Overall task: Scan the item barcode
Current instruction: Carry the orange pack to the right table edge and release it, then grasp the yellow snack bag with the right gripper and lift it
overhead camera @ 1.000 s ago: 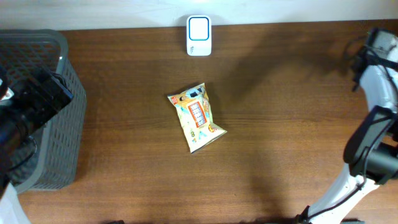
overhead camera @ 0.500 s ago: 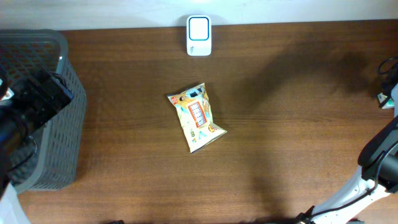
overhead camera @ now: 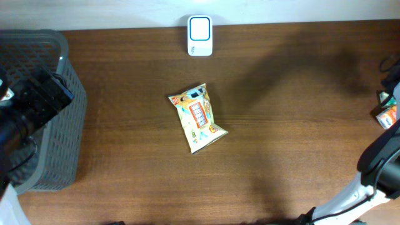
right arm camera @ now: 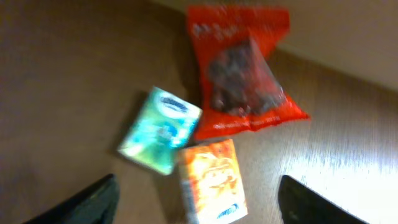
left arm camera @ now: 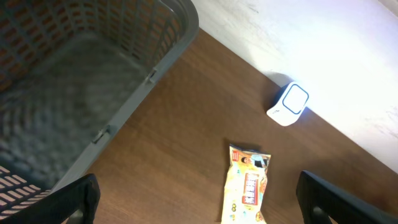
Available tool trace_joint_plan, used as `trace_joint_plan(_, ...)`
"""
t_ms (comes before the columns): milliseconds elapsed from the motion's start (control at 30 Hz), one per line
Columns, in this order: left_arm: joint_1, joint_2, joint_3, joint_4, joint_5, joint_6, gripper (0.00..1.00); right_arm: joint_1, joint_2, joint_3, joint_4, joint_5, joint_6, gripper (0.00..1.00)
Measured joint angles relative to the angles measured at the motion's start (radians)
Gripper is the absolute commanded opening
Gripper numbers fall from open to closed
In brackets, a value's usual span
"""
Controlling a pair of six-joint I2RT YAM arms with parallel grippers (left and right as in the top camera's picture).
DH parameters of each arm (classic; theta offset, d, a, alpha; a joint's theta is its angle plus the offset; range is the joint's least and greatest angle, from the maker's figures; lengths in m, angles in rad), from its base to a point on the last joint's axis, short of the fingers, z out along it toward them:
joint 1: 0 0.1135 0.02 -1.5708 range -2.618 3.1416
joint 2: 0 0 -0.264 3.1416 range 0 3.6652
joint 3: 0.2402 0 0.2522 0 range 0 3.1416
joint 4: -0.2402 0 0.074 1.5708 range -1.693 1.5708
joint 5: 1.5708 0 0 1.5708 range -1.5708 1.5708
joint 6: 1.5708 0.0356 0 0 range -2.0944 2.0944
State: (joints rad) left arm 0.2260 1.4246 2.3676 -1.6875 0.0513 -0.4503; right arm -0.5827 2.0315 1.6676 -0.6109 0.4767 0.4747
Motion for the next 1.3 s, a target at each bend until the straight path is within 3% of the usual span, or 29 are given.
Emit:
trace_joint_plan(133,0.000,0.000,0.000,0.000,0.000,0.000,0.99,0.083,-0.095,0.000,0.034,-0.183,-0.018,0.91)
trace_joint_plan(200,0.000,0.000,0.000,0.000,0.000,0.000,0.99,0.189,-0.132,0.002,0.040,-0.409,-0.035,0.92)
trace_joint_plan(367,0.000,0.000,0.000,0.000,0.000,0.000,0.99,0.366,-0.129,0.002,0.013,-0.714,-0.116,0.96)
trace_joint_plan(533,0.000,0.000,0.000,0.000,0.000,0.000,0.99,0.631,-0.129,0.002,-0.070,-0.851,-0.281,0.99)
trace_joint_plan(700,0.000,0.000,0.000,0.000,0.000,0.000,0.99,0.859,-0.129,0.002,-0.141,-0.883,-0.441,0.99)
trace_joint_plan(867,0.000,0.000,0.000,0.000,0.000,0.000,0.99,1.004,-0.105,0.002,-0.165,-0.832,-0.491,1.00)
trace_joint_plan(1033,0.000,0.000,0.000,0.000,0.000,0.000,0.99,1.116,-0.024,0.002,-0.180,-0.710,-0.511,0.83)
trace_joint_plan(1300,0.000,0.000,0.000,0.000,0.000,0.000,0.99,1.208,0.086,0.000,-0.201,-0.531,-0.515,0.80)
